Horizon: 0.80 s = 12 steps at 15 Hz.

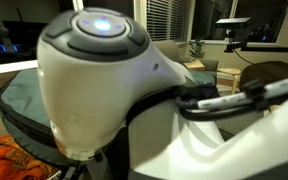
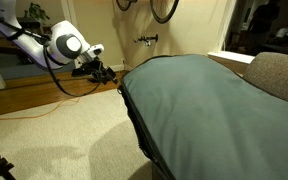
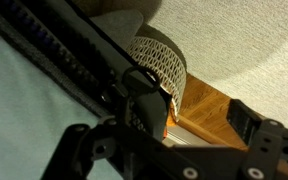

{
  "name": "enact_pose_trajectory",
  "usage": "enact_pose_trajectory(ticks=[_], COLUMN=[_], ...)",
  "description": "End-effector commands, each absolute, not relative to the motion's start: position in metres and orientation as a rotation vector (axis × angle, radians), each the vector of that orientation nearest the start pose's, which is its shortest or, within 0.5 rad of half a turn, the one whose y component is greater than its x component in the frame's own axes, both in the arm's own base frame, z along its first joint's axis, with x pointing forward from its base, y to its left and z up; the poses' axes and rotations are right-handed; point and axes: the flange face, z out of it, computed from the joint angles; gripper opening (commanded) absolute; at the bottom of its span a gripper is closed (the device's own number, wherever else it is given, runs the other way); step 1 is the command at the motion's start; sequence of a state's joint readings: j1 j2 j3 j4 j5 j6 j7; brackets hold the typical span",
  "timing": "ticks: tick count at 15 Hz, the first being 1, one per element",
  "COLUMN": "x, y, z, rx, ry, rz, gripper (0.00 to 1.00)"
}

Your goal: Open the zip to the left

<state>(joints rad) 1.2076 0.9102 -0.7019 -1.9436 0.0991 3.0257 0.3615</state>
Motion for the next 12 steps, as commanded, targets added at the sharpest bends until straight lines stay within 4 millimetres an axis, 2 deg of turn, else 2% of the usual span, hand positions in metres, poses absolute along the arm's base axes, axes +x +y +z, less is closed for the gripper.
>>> enact_pose_trajectory(ticks=[1,4,7,12], x=[0.552,0.563,0.57,0.577], y=[0.297,0.263,0.234,0.198], z=[0.134,0.125,0.123,0.124], rx=[-3.275,-3.337,-3.377,-3.419], ry=[-0.547,-0.502,-0.455,-0.362], rz=[-0.975,-0.972,-0.97,-0.949], gripper=[1.0,1.0,1.0,1.0])
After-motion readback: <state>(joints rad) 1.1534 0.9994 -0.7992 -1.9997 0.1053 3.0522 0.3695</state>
